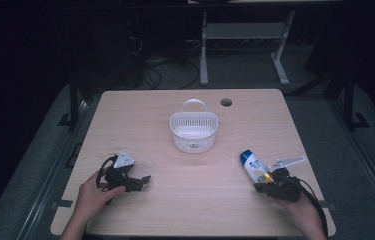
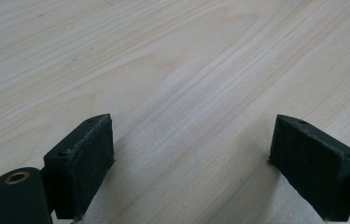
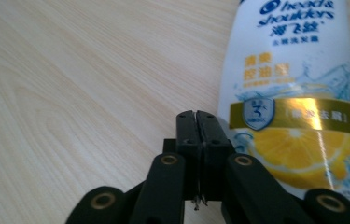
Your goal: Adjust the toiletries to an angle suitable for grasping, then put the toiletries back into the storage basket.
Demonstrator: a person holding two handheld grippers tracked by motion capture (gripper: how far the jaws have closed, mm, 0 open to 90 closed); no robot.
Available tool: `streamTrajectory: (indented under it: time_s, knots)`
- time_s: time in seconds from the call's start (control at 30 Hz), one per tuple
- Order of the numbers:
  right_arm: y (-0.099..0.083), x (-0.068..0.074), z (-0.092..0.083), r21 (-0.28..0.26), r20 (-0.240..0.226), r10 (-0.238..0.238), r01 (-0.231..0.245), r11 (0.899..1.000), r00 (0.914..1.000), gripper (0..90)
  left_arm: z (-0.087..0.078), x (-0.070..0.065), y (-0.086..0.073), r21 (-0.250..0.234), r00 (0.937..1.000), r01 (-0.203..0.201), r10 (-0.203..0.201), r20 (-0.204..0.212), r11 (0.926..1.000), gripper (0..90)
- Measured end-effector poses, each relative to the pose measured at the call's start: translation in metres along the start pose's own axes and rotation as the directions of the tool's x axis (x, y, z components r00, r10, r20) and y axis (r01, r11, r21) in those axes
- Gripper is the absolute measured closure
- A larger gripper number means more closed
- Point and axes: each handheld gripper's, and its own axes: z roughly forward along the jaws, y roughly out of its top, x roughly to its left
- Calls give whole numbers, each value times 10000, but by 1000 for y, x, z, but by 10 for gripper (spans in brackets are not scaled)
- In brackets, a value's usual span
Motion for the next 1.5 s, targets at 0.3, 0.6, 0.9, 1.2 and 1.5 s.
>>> streamTrajectory:
  time_s: [0.3,0.6,0.9,1.2,1.5]
  knots:
    - [5,6,-5,-651,-84,-93,87,9978,9999,687,0,0,0,-21,10000,27,-27,3,10000,133]
    - [13,2,-14,-1463,29,-7,11,9892,10000,460,0,0,0,15,10000,-19,19,1,10000,133]
    - [28,-2,-21,-1589,500,119,-38,9873,9987,279,0,0,0,-1,10000,0,0,6,10000,133]
    - [41,-7,-20,-1499,707,385,-275,9883,9968,168,0,0,0,24,10000,-3,3,13,10000,133]
    - [52,-11,-15,-1442,842,361,-237,9893,9958,134,0,0,0,13,10000,13,-13,17,10000,133]
